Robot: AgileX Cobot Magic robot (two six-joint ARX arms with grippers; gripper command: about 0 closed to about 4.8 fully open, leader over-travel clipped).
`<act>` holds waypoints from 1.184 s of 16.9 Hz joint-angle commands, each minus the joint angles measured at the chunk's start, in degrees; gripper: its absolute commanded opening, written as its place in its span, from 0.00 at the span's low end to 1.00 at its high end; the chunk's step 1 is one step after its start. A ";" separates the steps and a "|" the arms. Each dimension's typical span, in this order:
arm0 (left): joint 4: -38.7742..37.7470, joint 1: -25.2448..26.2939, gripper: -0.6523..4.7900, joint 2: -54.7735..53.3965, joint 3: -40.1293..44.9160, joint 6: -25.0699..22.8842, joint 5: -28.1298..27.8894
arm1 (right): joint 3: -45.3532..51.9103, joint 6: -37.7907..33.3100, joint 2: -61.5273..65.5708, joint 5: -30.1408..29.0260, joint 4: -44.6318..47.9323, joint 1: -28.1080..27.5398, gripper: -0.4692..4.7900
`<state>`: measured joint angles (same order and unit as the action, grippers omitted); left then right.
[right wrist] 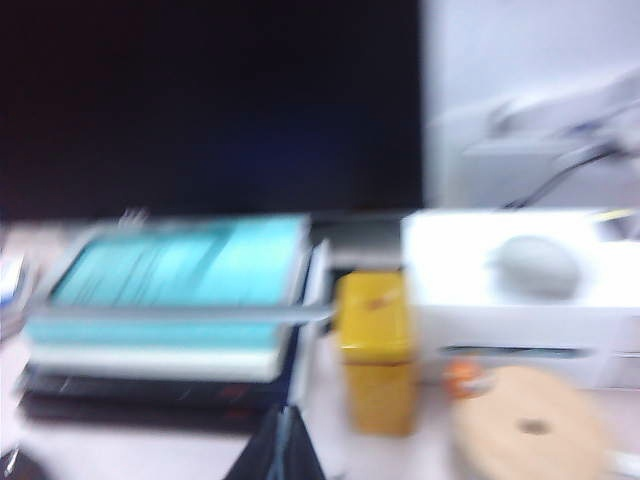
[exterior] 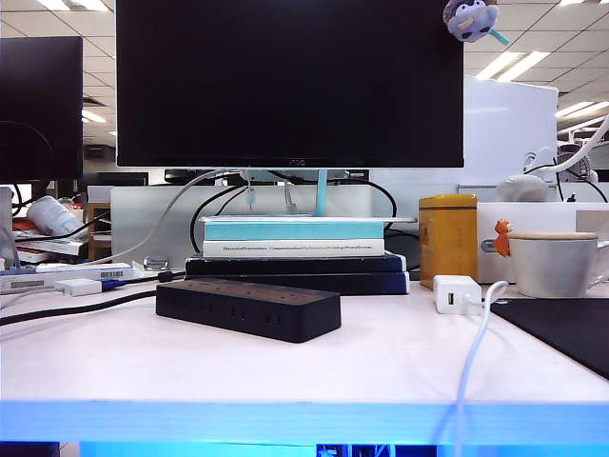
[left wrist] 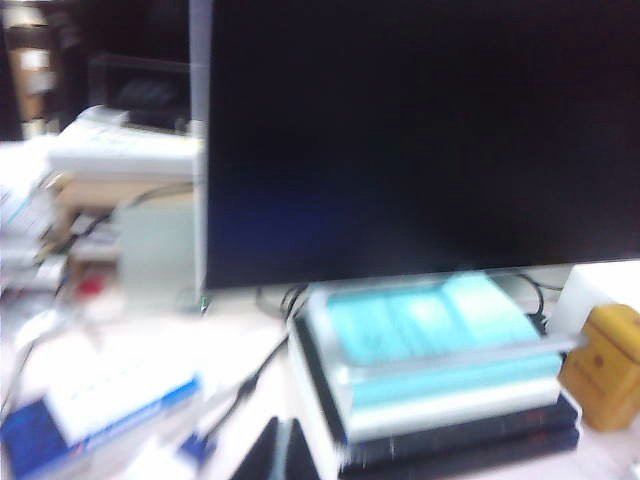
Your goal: Plug the white charger into the left socket.
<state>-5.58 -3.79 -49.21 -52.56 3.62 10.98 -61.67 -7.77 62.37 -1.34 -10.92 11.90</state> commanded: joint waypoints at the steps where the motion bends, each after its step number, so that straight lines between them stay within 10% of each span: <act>1: 1.01 -0.15 0.11 -5.44 -5.20 -0.61 1.27 | -6.99 -0.24 10.51 0.33 -9.92 0.96 0.09; 12: 5.64 -0.70 0.11 -6.73 -6.80 -0.61 3.41 | -9.92 -13.49 34.01 2.27 -12.90 2.47 0.09; 13: 5.64 -0.70 0.11 -6.71 -6.80 -0.61 3.43 | -9.94 -13.53 35.08 2.75 -12.26 2.47 0.18; 14: 5.64 -0.70 0.11 -6.71 -6.80 -0.61 3.41 | -9.94 -15.02 37.16 2.71 -10.67 2.47 0.85; 20: 5.57 -0.70 0.11 -6.71 -6.80 -0.61 3.45 | -10.10 -16.28 42.84 2.71 -7.89 3.67 0.87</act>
<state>-0.86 -4.51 -56.12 -59.09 3.25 14.13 -71.53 -23.77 104.92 1.13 -19.86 15.46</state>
